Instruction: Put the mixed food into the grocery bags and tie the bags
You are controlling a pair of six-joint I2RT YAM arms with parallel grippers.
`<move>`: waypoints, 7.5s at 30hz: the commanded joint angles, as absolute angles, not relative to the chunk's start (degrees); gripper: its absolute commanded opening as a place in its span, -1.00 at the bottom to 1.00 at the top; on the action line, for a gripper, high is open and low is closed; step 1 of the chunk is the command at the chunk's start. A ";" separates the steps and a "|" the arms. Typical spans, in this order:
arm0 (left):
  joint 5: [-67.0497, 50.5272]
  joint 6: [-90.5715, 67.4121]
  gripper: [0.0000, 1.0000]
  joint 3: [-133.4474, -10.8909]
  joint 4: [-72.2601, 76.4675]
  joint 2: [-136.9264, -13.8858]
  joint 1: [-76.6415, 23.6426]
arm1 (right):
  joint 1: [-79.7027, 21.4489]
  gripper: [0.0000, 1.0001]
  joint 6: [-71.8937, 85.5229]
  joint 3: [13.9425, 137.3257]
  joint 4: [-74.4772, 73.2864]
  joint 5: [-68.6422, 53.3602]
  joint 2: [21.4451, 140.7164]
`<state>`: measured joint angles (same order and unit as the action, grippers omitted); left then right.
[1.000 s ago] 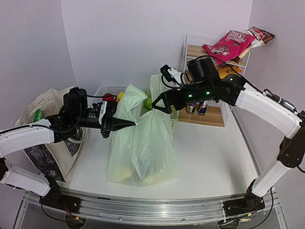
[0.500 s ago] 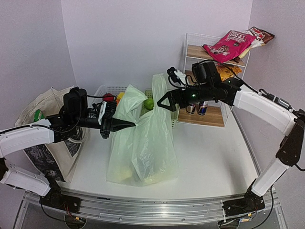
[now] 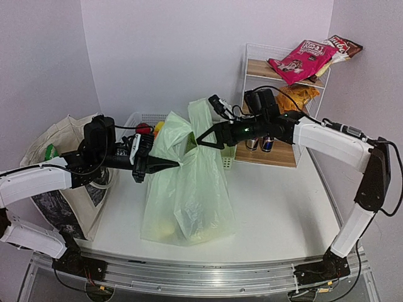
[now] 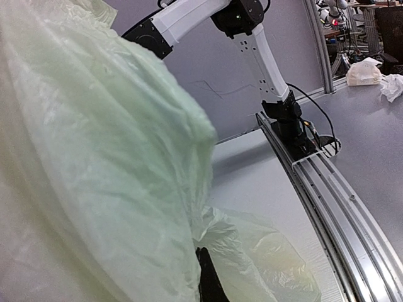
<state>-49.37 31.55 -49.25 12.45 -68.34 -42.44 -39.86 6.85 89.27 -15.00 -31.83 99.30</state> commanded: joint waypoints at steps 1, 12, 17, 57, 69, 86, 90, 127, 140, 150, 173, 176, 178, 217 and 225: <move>-50.25 31.46 -1.00 -50.80 14.50 -67.92 -42.64 | -39.80 -0.53 12.18 92.50 -10.73 -35.02 101.48; -51.69 60.06 -1.00 -45.39 -0.58 -57.35 -42.47 | -33.66 -1.00 34.97 79.71 -9.38 -18.21 91.32; -51.01 77.23 -1.00 -42.23 -2.93 -56.53 -42.54 | -34.07 -1.00 45.72 75.47 -7.33 -13.27 90.12; -56.38 45.68 -1.00 -68.22 -32.88 -74.25 -42.63 | -45.31 -1.00 16.26 74.52 5.10 -31.95 91.81; -51.43 32.53 -1.00 -73.73 -29.50 -82.20 -42.62 | -47.74 -1.00 16.04 71.53 12.23 -33.49 89.83; -51.74 28.58 -1.00 -73.18 -24.84 -84.28 -42.11 | -45.20 -0.52 16.79 68.99 12.74 -40.09 88.76; -51.43 28.16 -1.00 -73.13 -24.78 -84.64 -42.10 | -44.80 -0.14 16.58 68.79 12.66 -42.00 89.12; -47.94 36.64 -1.00 -73.96 -26.95 -87.10 -42.05 | -44.22 -0.90 18.12 71.81 16.26 -38.53 95.91; -52.05 45.55 0.52 -77.86 -37.82 -82.49 -31.83 | -44.25 -1.00 14.42 69.35 16.04 -37.58 91.82; -54.94 32.15 0.99 -80.86 -27.98 -85.22 -28.04 | -44.24 -1.00 12.37 71.03 14.28 -39.62 91.43; -58.24 29.99 0.57 -81.59 -21.90 -88.73 -34.90 | -44.21 -1.00 11.27 72.23 13.27 -36.55 90.60; -55.38 33.12 0.05 -82.01 -24.34 -89.11 -36.80 | -44.23 -1.00 11.79 72.59 13.27 -36.55 90.99; -53.51 34.01 -0.15 -82.27 -25.20 -89.79 -38.10 | -44.21 -1.00 12.32 73.03 13.27 -36.80 91.44; -55.17 26.88 -1.00 -88.25 -32.15 -93.20 -38.24 | -57.09 0.42 -37.89 70.94 4.17 -5.30 84.23; -56.21 28.13 -1.00 -89.28 -33.30 -93.88 -38.23 | -53.38 0.45 -33.88 71.89 4.40 -7.69 86.89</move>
<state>-53.94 27.01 -86.23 -32.13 -93.14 -38.41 -54.92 -36.18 69.70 2.50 -6.26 85.30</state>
